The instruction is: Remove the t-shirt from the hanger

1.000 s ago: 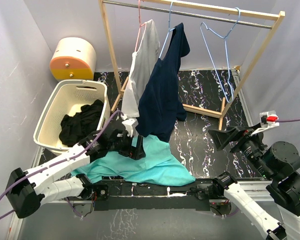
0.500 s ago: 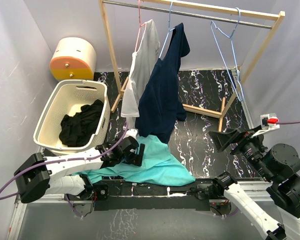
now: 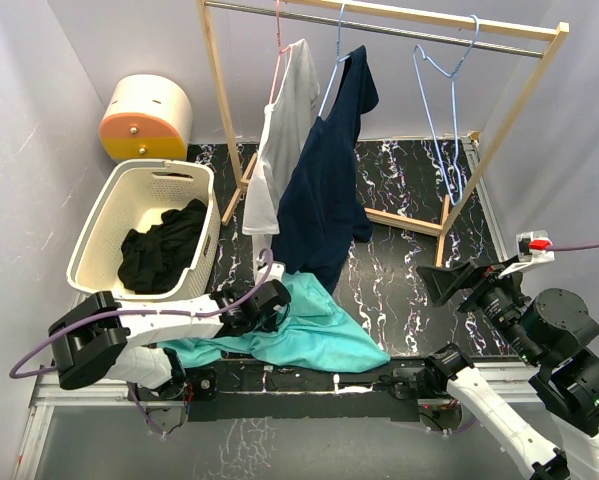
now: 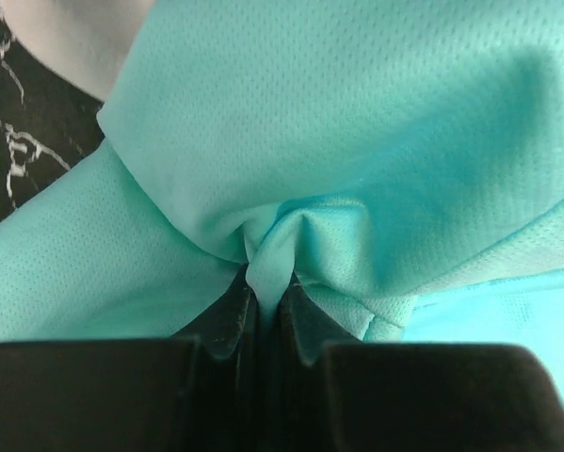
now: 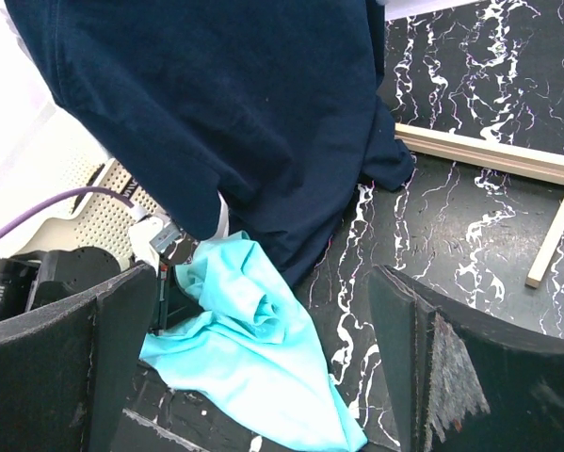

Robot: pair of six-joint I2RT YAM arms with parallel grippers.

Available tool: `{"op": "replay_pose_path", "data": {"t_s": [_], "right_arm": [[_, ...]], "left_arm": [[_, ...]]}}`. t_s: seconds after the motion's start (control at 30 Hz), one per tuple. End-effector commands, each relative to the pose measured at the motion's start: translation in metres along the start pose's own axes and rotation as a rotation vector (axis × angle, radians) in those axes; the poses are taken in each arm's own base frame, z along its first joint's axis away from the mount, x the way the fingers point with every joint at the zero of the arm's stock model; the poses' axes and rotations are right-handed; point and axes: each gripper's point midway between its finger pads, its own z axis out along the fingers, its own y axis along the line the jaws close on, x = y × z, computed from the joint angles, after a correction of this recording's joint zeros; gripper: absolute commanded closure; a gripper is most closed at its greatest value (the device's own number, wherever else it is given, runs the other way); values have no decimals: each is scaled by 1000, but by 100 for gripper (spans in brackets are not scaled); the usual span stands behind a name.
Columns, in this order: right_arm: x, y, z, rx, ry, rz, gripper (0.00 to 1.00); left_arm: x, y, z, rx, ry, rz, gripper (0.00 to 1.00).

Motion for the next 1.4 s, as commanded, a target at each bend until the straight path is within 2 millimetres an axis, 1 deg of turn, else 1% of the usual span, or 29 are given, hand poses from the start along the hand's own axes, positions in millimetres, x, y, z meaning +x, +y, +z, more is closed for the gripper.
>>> {"op": "replay_pose_path", "data": {"t_s": [0.0,0.07,0.17,0.3,0.4,0.53,0.63,0.7,0.73,0.77,0.83,0.87,0.9,0.97,1.0,1.07,1.13,1.17,1.27,1.37], "right_arm": [[-12,2,-2,-3,-56,15,2],[-12,1,-3,-2,-58,14,2],[-12,1,-4,0,-59,15,2],[-9,2,-1,-11,-51,21,2],[-6,6,2,-28,-34,22,1],[-5,9,6,-37,-14,16,2],[-3,11,10,-46,-1,10,2],[-3,13,12,-56,6,10,2],[-2,14,13,-60,11,10,2],[-1,15,14,-66,17,10,2],[1,17,17,-73,28,9,2],[2,17,18,-73,31,8,2],[3,17,19,-72,36,8,2],[4,16,20,-70,40,2,2],[4,16,21,-68,41,1,2],[6,15,23,-63,46,-3,1],[9,14,26,-59,57,-8,2],[11,13,28,-57,62,-8,2],[16,14,34,-66,78,-12,2],[21,15,39,-74,95,-17,2]], "left_arm": [[14,19,-25,-65,79,-17,100],[-8,22,-47,-82,22,-33,100],[-47,32,-87,-116,-89,-59,100],[-104,48,-149,-145,-270,-94,100],[-148,62,-197,-192,-402,-82,100],[-195,75,-241,-302,-517,-18,100],[-232,76,-265,-350,-582,20,100],[-257,72,-269,-341,-598,36,100],[-268,72,-267,-328,-593,34,100],[-277,71,-260,-298,-569,36,100],[-292,77,-241,-243,-508,11,100],[-298,87,-232,-234,-476,-14,100],[-304,100,-227,-244,-461,-50,100],[-317,127,-226,-262,-466,-127,100],[-325,146,-233,-267,-496,-186,100],[-337,175,-251,-284,-556,-272,100],[-348,199,-273,-303,-616,-343,100],[-353,208,-278,-315,-631,-366,100],[-373,221,-297,-344,-701,-389,100],[-388,232,-313,-388,-740,-407,100]]}}
